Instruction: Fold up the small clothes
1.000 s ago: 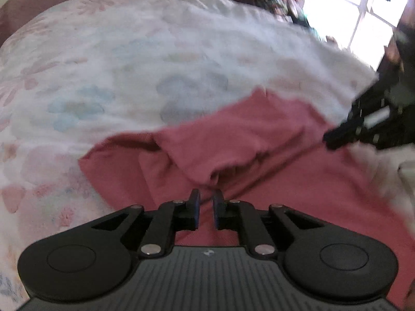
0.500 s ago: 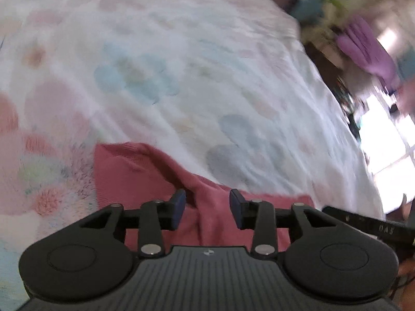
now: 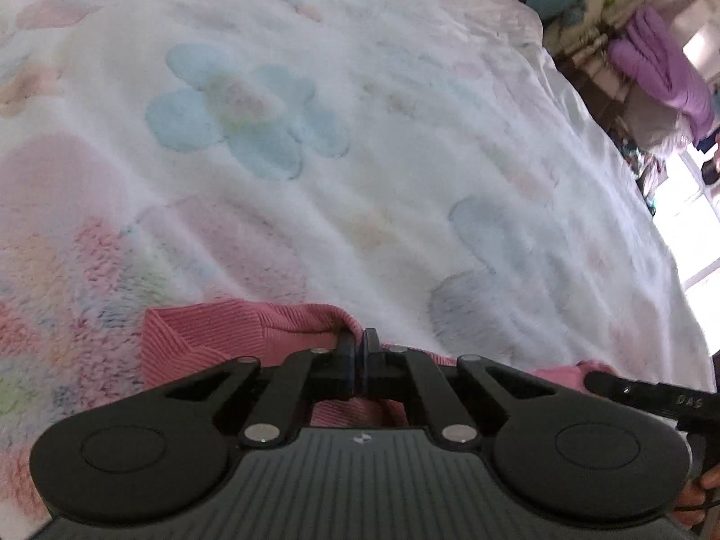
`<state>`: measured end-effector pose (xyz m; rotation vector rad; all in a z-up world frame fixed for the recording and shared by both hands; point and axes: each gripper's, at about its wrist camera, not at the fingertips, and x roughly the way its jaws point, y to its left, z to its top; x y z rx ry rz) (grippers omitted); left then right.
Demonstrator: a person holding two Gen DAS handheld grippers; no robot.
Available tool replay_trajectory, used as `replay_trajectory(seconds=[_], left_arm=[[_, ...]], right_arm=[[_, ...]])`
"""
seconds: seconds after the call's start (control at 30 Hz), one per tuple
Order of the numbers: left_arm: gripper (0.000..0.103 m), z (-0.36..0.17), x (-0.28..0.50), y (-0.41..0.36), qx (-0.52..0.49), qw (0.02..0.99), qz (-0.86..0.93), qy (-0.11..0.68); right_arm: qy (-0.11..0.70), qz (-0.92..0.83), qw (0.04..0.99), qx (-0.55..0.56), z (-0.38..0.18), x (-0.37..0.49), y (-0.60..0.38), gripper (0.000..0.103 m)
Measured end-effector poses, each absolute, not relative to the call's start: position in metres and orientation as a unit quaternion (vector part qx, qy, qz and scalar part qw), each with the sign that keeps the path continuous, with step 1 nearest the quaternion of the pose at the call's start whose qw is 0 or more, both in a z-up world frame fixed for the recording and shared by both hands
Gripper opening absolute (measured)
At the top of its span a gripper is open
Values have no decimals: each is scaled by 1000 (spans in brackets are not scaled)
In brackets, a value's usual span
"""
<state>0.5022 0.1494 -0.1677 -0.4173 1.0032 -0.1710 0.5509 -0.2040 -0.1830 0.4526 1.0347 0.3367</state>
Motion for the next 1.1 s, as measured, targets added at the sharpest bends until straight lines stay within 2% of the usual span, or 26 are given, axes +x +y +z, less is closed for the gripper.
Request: replay_trajectory(seconds=[0.07, 0.17, 0.2, 0.37, 0.47, 0.63, 0.73, 0.8, 0.93, 1.0, 1.07, 1.1], left_arm=[[8, -165, 497, 151, -202, 851, -83, 478], [20, -147, 485, 150, -178, 865, -77, 462], [21, -139, 480, 148, -165, 873, -79, 453], [21, -101, 436, 116, -102, 892, -144, 416], [21, -98, 413, 87, -40, 896, -169, 408], [20, -137, 404, 59, 36, 873, -155, 461], [20, -146, 405, 56, 39, 871, -143, 468], [20, -135, 403, 55, 39, 871, -135, 470], [21, -95, 382, 64, 37, 885, -134, 445], [21, -72, 363, 71, 48, 891, -139, 430], [26, -50, 344, 72, 76, 894, -147, 417], [28, -39, 329, 72, 94, 894, -153, 411]], right_arm=[[482, 163, 833, 217, -185, 548, -206, 7], [455, 169, 852, 196, -168, 537, -209, 18], [444, 171, 862, 176, -159, 532, -207, 21], [403, 207, 887, 82, -115, 488, -178, 20], [399, 225, 888, 39, -108, 462, -155, 14], [417, 211, 882, -57, -136, 435, -126, 14], [437, 196, 877, -43, -161, 439, -125, 12], [438, 192, 877, -40, -157, 439, -127, 12], [427, 195, 883, -20, -122, 429, -136, 20], [419, 202, 885, -15, -100, 415, -144, 21], [407, 216, 887, -22, -76, 393, -150, 23], [401, 227, 887, -30, -64, 379, -154, 29]])
